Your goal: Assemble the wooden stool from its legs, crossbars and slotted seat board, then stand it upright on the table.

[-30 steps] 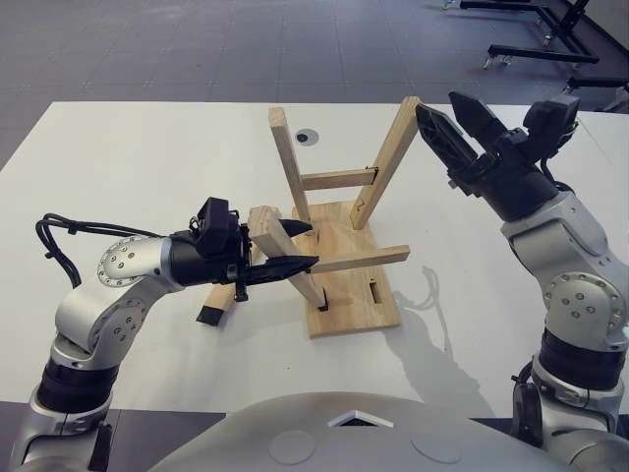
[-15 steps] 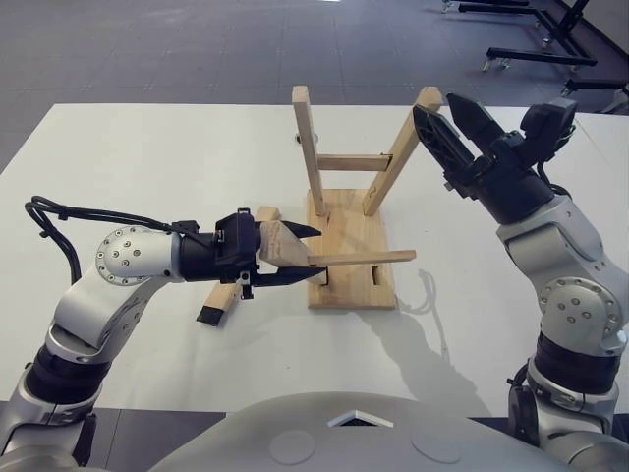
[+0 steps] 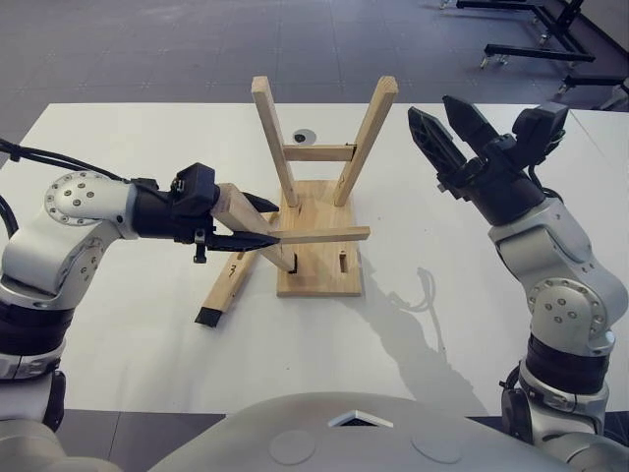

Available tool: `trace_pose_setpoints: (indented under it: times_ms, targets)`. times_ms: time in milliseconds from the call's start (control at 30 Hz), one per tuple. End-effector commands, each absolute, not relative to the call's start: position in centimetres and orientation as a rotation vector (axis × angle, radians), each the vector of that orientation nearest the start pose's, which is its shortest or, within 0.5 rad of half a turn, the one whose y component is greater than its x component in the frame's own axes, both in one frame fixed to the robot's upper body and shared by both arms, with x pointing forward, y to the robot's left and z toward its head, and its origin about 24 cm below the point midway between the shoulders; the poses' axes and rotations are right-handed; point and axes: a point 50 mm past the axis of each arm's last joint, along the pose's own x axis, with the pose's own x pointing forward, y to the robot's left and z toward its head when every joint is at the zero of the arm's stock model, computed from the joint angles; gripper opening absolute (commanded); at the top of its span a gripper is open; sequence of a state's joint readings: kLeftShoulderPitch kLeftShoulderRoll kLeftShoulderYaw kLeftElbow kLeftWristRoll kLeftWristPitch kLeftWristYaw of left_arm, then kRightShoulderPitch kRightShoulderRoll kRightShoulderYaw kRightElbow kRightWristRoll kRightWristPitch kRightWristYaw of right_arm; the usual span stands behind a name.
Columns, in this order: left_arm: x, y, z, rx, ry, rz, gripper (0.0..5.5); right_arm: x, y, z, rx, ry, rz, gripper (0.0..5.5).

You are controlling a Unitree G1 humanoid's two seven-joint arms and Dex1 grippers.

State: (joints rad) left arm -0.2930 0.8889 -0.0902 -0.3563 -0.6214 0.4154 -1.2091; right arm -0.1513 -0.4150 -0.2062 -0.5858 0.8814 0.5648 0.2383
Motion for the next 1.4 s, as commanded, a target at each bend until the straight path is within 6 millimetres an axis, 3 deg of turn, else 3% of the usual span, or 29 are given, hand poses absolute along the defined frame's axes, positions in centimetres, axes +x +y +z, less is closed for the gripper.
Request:
trace_pose_setpoints:
  times_ms: [33,400,667,967,1133,1233,1333,1400]
  targets:
    - [22.7,18.1,14.7,0.477,0.315,-1.462,2.04,23.8,-17.6,19.0,0.273,-0.218,0.583,3.59]
    - [23.4,16.9,15.8,0.477,0.288,-1.447,2.04,23.8,-17.1,18.5,0.276,-0.211,0.584,3.59]
    - [25.4,16.6,17.5,0.367,0.092,-1.261,3.30,23.8,-17.2,18.4,0.279,-0.223,0.567,3.59]
    - [23.5,17.6,18.8,0.240,0.008,-1.272,4.74,24.2,-18.5,18.6,0.259,-0.244,0.537,3.59]
    - [24.0,18.6,22.6,0.015,-0.195,-1.130,4.74,24.6,-19.1,18.4,0.255,-0.238,0.534,3.59]
    - [24.2,20.4,24.3,-0.070,-0.310,-0.961,4.74,25.2,-19.2,18.6,0.244,-0.229,0.565,3.59]
    - [24.5,22.6,22.5,-0.047,-0.243,-0.695,4.74,25.9,-19.4,19.2,0.223,-0.226,0.596,3.59]
    - [24.3,24.7,18.4,-0.007,-0.025,-0.439,4.74,26.5,-19.3,19.6,0.206,-0.213,0.634,3.59]
